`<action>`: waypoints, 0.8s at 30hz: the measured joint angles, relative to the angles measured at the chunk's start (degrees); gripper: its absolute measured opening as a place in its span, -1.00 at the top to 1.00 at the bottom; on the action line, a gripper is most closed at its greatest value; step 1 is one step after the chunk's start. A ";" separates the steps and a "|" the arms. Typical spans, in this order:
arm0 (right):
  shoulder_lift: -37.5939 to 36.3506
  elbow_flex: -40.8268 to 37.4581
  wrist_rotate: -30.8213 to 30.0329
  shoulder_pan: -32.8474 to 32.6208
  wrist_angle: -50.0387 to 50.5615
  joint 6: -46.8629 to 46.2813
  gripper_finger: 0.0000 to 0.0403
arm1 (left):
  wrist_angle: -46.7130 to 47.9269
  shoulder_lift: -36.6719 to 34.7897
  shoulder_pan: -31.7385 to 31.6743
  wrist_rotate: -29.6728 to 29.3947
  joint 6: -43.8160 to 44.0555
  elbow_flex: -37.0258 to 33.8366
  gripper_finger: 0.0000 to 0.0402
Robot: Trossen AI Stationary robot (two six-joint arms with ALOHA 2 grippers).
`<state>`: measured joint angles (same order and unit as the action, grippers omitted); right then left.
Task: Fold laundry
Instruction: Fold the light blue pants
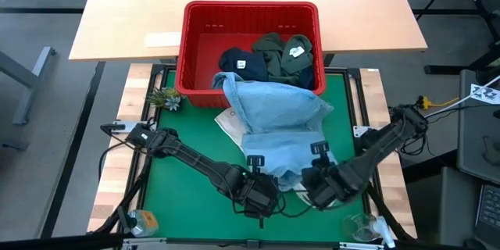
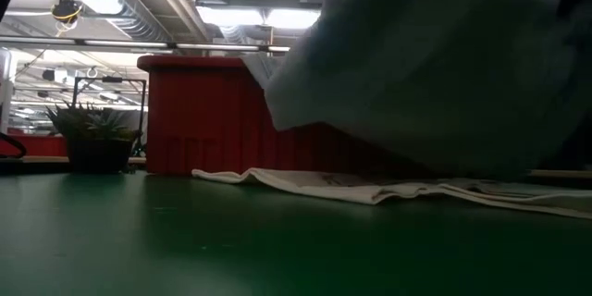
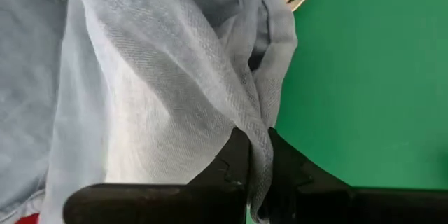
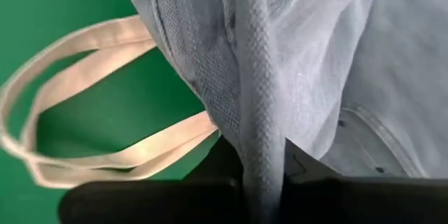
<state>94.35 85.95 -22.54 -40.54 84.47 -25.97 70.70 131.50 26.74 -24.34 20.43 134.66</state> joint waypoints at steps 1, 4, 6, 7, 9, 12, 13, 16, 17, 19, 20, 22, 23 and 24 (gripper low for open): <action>-0.02 1.28 -0.26 -1.07 1.02 -1.27 0.88 | -0.63 -0.66 0.37 0.75 0.00 -0.30 0.94; -0.04 4.82 -1.37 -4.38 3.77 -4.71 0.84 | -0.79 -1.11 1.11 2.28 0.41 0.31 0.94; -0.04 6.58 -1.50 -6.33 5.36 -7.34 0.85 | -2.12 -1.13 1.82 2.31 0.60 0.38 0.94; -0.04 7.19 -1.44 -7.23 5.61 -8.72 0.87 | -2.89 -1.13 2.17 2.52 0.40 0.38 0.94; -0.07 8.11 -1.27 -8.97 5.51 -11.13 0.90 | -3.93 -1.11 2.92 4.24 -0.02 0.38 0.94; -0.03 8.18 0.39 -11.14 4.25 -13.40 0.92 | -5.48 -1.11 3.78 6.74 1.02 0.38 0.93; 0.12 8.11 0.88 -11.76 3.59 -14.23 0.91 | -5.74 -1.11 4.02 6.90 1.83 0.38 0.93; 1.11 8.02 2.58 -13.34 1.89 -16.10 0.86 | -7.26 -1.09 4.71 7.09 3.43 0.36 0.93; 1.48 8.02 2.71 -13.72 1.11 -16.28 0.85 | -7.93 -1.09 4.99 7.31 3.45 0.36 0.93; 2.45 8.02 3.53 -14.67 -0.38 -16.43 0.85 | -9.13 -1.07 5.70 7.41 3.71 0.34 0.92; 3.03 8.02 4.00 -14.98 -1.25 -16.45 0.86 | -9.67 -0.80 5.99 7.51 4.37 0.34 0.92; 4.23 8.02 5.05 -15.51 -2.86 -16.46 0.88 | -10.52 -0.39 6.49 8.33 5.92 0.34 0.92; 4.88 8.02 5.62 -15.78 -3.50 -16.44 0.89 | -10.60 -0.15 6.73 8.65 6.72 0.18 0.92; 5.52 8.02 6.08 -15.86 -3.97 -16.46 0.90 | -11.25 0.21 6.87 8.85 7.77 -0.19 0.92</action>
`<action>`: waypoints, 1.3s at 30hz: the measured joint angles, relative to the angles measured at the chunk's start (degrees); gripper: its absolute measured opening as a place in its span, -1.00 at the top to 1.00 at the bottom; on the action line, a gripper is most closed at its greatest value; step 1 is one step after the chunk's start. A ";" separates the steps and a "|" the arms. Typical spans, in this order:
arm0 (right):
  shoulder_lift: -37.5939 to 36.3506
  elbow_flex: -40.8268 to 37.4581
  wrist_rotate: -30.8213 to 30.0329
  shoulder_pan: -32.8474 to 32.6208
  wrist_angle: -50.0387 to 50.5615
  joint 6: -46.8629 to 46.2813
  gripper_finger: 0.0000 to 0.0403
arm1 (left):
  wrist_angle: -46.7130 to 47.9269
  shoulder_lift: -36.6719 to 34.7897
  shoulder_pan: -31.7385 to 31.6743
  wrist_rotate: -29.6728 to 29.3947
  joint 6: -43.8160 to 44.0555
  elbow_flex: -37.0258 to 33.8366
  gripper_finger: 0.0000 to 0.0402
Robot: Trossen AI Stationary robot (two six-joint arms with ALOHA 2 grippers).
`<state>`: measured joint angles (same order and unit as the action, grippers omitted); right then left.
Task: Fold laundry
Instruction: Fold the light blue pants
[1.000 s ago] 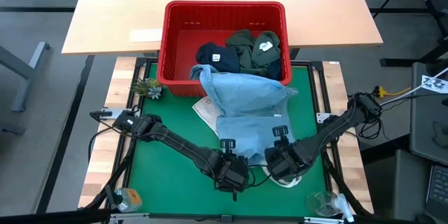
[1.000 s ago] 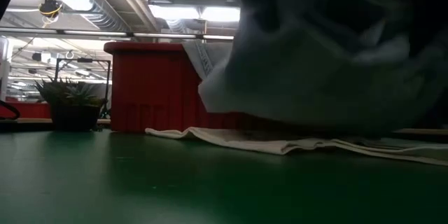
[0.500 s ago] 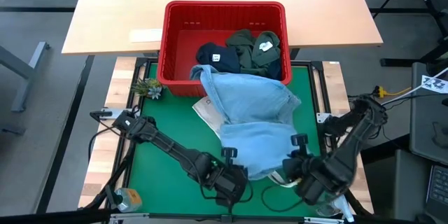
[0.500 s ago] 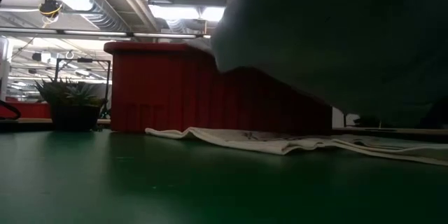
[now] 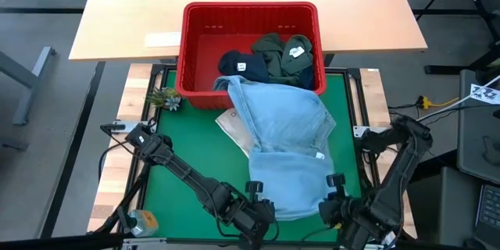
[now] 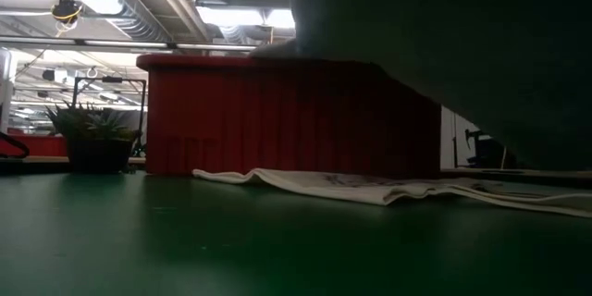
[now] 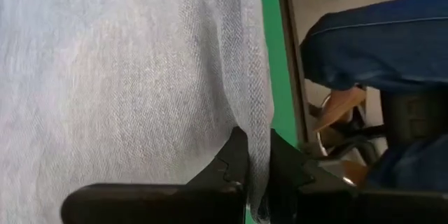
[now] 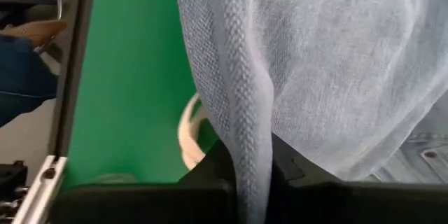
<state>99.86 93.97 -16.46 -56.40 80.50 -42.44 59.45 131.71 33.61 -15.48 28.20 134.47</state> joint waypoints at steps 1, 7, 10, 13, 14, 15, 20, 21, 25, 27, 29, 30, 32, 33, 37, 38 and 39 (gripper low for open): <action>0.61 0.00 0.74 0.00 -0.39 0.02 0.90 | -0.69 0.13 0.21 0.05 0.92 -0.29 0.92; 3.85 0.00 4.35 0.11 -2.00 0.26 0.85 | -4.59 0.23 1.38 1.48 3.10 -3.66 0.92; 4.60 0.00 5.69 0.22 -2.25 0.24 0.85 | -6.04 0.25 1.42 2.21 3.16 -5.86 0.92; 4.65 0.00 6.46 0.20 -3.08 0.31 0.85 | -8.22 0.25 1.27 5.29 3.18 -7.63 0.91; 4.65 0.00 6.59 0.20 -3.07 0.31 0.84 | -9.11 0.25 1.17 6.11 3.18 -8.16 0.91; 4.67 0.00 6.76 0.20 -3.11 0.31 0.84 | -9.78 0.25 0.96 6.80 3.18 -8.57 0.89; 4.67 0.00 7.05 0.20 -3.09 0.31 0.84 | -10.12 0.24 0.83 7.71 3.18 -8.85 0.79; 4.67 0.00 7.05 0.20 -3.09 0.31 0.84 | -10.18 0.23 0.85 7.75 3.18 -8.85 0.77; 4.67 0.00 7.08 0.17 -2.91 0.31 0.84 | -10.21 0.23 0.85 8.11 3.18 -8.85 0.70; 4.67 0.00 7.10 0.17 -2.94 0.31 0.84 | -10.22 0.23 0.89 8.15 3.18 -8.85 0.67; 4.67 0.00 7.61 0.17 -2.92 0.31 0.84 | -10.22 0.23 0.89 8.23 3.18 -8.85 0.64; 4.67 0.00 8.12 0.17 -2.89 0.31 0.84 | -10.24 0.23 0.89 8.24 3.18 -8.85 0.62; 4.66 0.00 8.71 0.17 -2.89 0.31 0.84 | -10.37 0.23 0.91 8.34 3.18 -8.85 0.57; 4.67 0.00 8.87 0.17 -2.88 0.31 0.84 | -10.38 0.23 0.92 8.42 3.18 -8.85 0.54; 4.67 0.00 9.11 0.17 -2.89 0.31 0.78 | -10.31 0.23 0.98 8.62 3.23 -8.85 0.44; 4.65 0.00 9.28 0.17 -2.87 0.31 0.74 | -10.31 0.23 1.00 8.78 3.31 -8.85 0.41; 4.67 0.00 9.62 0.17 -2.90 0.31 0.69 | -10.28 0.23 1.00 9.24 3.61 -8.85 0.39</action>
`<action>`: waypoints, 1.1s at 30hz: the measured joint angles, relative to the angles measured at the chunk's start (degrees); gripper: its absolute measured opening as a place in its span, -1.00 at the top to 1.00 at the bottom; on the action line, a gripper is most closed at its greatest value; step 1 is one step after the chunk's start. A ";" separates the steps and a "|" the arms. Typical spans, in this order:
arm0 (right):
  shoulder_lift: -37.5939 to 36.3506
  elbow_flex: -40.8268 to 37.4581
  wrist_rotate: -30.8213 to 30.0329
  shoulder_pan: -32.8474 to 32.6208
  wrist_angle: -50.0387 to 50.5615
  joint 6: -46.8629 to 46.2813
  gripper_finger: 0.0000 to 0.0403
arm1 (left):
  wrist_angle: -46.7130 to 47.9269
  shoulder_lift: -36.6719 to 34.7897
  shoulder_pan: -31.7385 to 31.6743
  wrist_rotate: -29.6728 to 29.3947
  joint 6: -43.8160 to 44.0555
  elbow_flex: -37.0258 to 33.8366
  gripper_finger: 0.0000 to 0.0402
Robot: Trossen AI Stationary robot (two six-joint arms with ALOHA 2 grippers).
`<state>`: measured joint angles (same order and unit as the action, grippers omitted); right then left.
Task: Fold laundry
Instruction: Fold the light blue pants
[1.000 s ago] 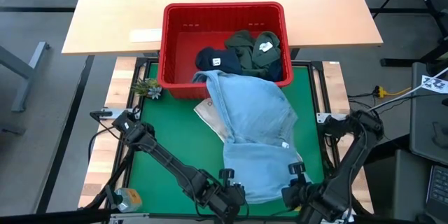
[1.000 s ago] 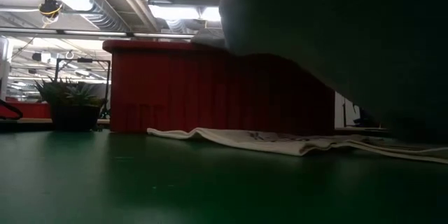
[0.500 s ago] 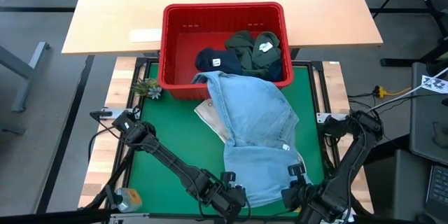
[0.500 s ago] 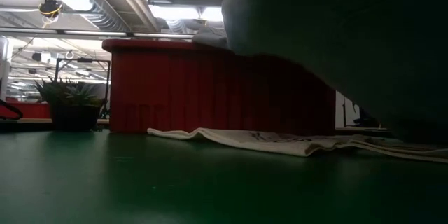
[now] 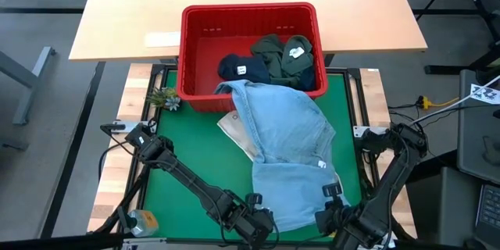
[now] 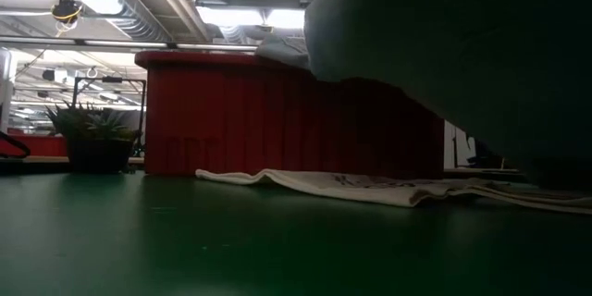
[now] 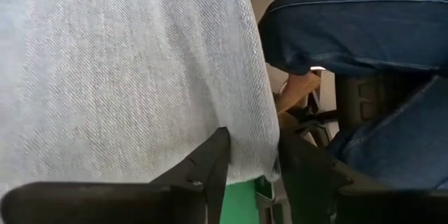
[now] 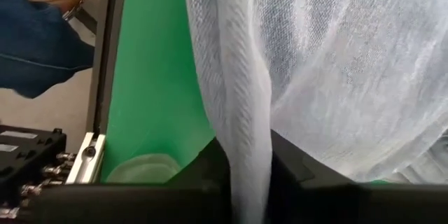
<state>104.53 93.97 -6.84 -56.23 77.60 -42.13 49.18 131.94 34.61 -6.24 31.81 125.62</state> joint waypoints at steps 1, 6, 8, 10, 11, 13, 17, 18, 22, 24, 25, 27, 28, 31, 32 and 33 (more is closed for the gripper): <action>0.00 0.00 0.30 -0.02 -0.01 0.00 0.63 | 0.10 0.00 0.00 0.48 0.50 0.00 0.37; 0.00 0.00 0.80 -0.09 -0.04 0.00 0.28 | 0.19 0.00 0.07 2.02 1.10 0.00 0.31; 0.00 0.00 0.64 -0.11 -0.06 0.00 0.17 | 0.19 0.00 0.08 1.99 1.10 0.00 0.31; 0.00 0.00 0.42 -0.09 -0.07 0.00 0.09 | 0.19 0.00 0.00 1.91 0.87 0.00 0.31; -0.02 0.00 0.40 -0.08 -0.08 0.00 0.06 | 0.19 0.00 0.00 1.88 0.82 0.00 0.31; 0.00 0.00 0.33 -0.04 -0.06 0.00 0.01 | 0.21 0.00 -0.02 1.76 0.71 0.00 0.31; 0.00 0.00 -0.01 0.06 0.24 0.00 -0.01 | 0.42 -0.27 -0.30 1.72 -0.39 0.00 0.31; -0.02 0.00 -0.01 0.31 0.51 0.06 -0.01 | 0.76 -0.51 -0.44 1.69 -0.88 0.00 0.31; -0.14 0.00 2.11 2.09 2.05 0.90 0.02 | 2.28 -3.35 -1.59 0.97 -2.57 0.00 0.31; -0.28 0.00 2.81 3.07 2.60 1.78 0.04 | 4.56 -5.79 -2.37 0.26 -3.80 0.00 0.31; -0.48 0.00 2.75 3.19 2.88 2.63 0.04 | 6.16 -7.03 -2.79 -0.42 -4.47 0.00 0.31; -0.78 0.00 1.78 3.69 3.71 5.12 0.04 | 9.90 -9.96 -3.71 -2.62 -5.72 0.00 0.31; -0.89 0.00 0.71 3.99 3.89 6.29 0.04 | 12.00 -11.16 -4.38 -3.95 -5.96 0.02 0.31; -1.76 0.00 -2.91 4.30 5.29 8.21 0.04 | 18.66 -15.16 -7.01 -7.51 -6.79 0.02 0.31; -2.09 0.00 -4.05 4.69 5.77 8.91 0.04 | 20.64 -16.66 -8.13 -8.75 -6.80 0.02 0.31; -2.57 0.00 -5.60 4.90 5.91 9.46 0.04 | 22.70 -17.99 -9.25 -9.93 -6.83 0.02 0.31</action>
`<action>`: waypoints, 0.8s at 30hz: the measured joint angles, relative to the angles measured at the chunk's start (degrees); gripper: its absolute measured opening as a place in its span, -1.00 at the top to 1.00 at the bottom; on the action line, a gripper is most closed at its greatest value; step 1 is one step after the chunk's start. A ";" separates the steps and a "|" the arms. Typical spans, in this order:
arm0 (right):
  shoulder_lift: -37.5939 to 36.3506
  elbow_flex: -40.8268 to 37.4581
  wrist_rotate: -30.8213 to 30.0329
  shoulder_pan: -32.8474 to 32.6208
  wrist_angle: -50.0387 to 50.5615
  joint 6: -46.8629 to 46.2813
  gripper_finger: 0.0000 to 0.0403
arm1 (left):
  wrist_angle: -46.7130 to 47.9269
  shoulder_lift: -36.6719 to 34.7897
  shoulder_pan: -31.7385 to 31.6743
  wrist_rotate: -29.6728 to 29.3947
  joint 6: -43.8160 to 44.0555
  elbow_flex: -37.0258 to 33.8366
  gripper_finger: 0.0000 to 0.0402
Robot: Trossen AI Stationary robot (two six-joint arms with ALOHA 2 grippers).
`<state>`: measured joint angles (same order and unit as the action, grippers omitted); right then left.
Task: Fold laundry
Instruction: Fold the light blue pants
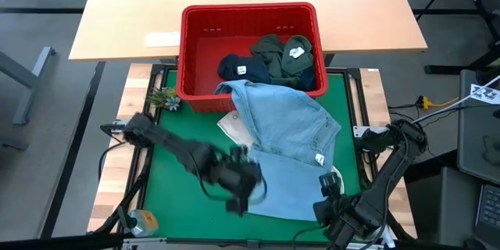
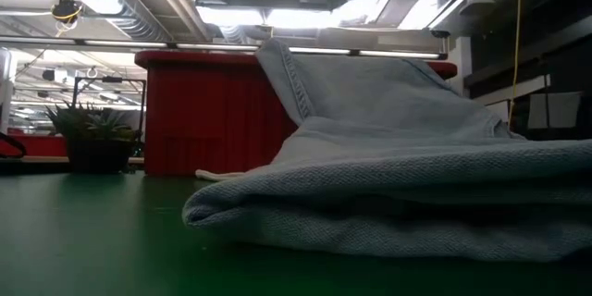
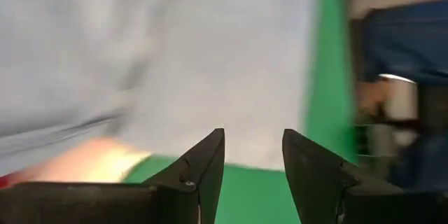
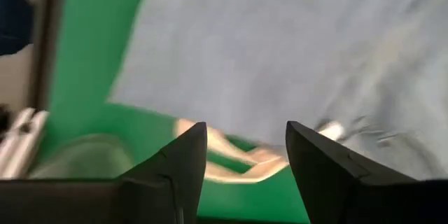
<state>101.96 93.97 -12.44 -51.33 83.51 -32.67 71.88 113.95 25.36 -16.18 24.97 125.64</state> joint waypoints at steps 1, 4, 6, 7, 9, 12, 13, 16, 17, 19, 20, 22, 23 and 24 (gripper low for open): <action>-0.46 0.00 -1.84 0.00 0.30 0.19 0.04 | 2.08 -1.26 -1.36 -0.99 0.00 0.00 0.31; -1.90 0.00 -5.91 0.79 1.18 0.53 0.04 | 6.94 -4.75 -5.71 -4.23 -0.02 0.00 0.31; -2.84 0.00 -6.71 1.39 1.06 1.45 0.04 | 9.43 -6.26 -9.20 -5.61 -0.09 0.00 0.31; -3.34 0.00 -6.92 1.80 0.82 1.71 0.04 | 10.51 -7.03 -10.90 -6.28 -0.11 0.00 0.31; -3.86 0.02 -7.02 3.13 -0.50 3.19 0.04 | 12.86 -7.83 -14.49 -7.60 -0.17 0.02 0.31; -4.21 -0.14 -7.95 4.84 -3.09 6.33 0.04 | 16.15 -8.21 -19.68 -8.51 -2.01 0.02 0.31; -4.48 -0.79 -8.01 5.63 -4.91 7.95 0.04 | 16.97 -8.19 -21.35 -8.51 -3.14 0.02 0.31; -6.09 -5.36 -6.95 8.01 -9.31 11.28 0.04 | 17.81 -7.68 -25.97 -8.49 -6.96 0.02 0.31; -6.83 -7.32 -6.29 8.92 -10.13 11.90 0.04 | 17.77 -7.58 -27.39 -8.51 -8.82 0.02 0.31; -8.52 -11.57 -5.52 10.73 -10.29 11.57 0.04 | 17.60 -7.26 -29.86 -8.45 -12.74 -0.01 0.31; -9.85 -14.01 -5.79 11.71 -10.38 10.55 0.04 | 17.47 -7.02 -30.92 -8.51 -14.96 -0.01 0.31; -12.45 -19.19 -5.98 13.67 -12.11 8.35 0.04 | 17.78 -6.83 -32.86 -8.28 -19.18 -0.01 0.31; -13.84 -21.87 -5.91 14.56 -13.49 7.32 0.04 | 17.70 -6.65 -33.66 -7.81 -21.19 -0.09 0.31; -15.22 -24.64 -5.59 15.44 -15.49 6.57 0.04 | 17.51 -6.48 -34.36 -7.17 -23.33 -0.34 0.31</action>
<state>86.74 69.34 -18.03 -35.89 68.02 -26.10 89.39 107.47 -9.00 -23.35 1.64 125.30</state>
